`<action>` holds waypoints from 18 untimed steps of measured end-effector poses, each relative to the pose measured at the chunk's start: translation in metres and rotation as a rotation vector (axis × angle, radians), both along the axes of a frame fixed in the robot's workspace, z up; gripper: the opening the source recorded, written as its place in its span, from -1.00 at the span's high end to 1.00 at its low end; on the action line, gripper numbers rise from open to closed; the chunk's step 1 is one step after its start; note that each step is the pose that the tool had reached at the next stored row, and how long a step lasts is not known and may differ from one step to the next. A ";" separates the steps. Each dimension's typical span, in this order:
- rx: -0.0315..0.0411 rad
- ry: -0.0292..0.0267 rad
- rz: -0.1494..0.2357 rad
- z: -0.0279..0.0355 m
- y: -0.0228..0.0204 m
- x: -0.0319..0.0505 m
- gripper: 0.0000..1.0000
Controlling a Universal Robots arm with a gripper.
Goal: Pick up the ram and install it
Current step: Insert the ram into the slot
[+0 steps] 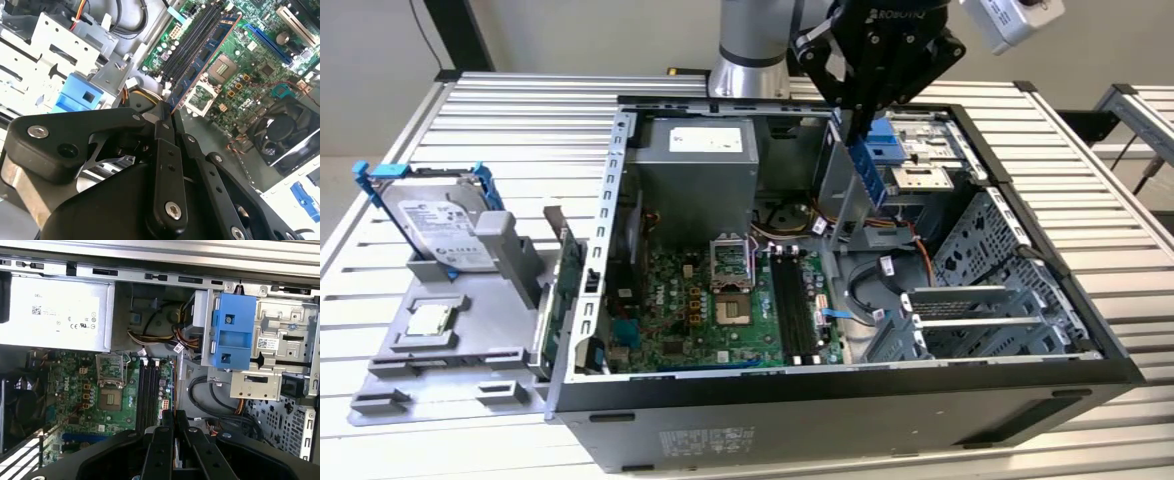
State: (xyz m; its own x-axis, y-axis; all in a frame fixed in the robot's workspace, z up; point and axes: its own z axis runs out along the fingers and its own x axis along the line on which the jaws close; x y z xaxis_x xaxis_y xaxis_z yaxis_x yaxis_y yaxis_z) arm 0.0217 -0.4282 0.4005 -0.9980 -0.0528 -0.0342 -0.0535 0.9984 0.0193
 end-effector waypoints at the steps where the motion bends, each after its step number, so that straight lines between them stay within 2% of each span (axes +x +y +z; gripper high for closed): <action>1: 0.0000 0.0000 0.000 -0.0001 0.0000 0.0000 1.00; 18: -0.0008 0.0000 0.000 -0.0140 0.0000 0.0000 1.00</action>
State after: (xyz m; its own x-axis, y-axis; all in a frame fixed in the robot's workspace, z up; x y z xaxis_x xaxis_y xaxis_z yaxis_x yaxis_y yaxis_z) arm 0.0217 -0.4282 0.3864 -0.9980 -0.0527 -0.0342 -0.0534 0.9984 0.0185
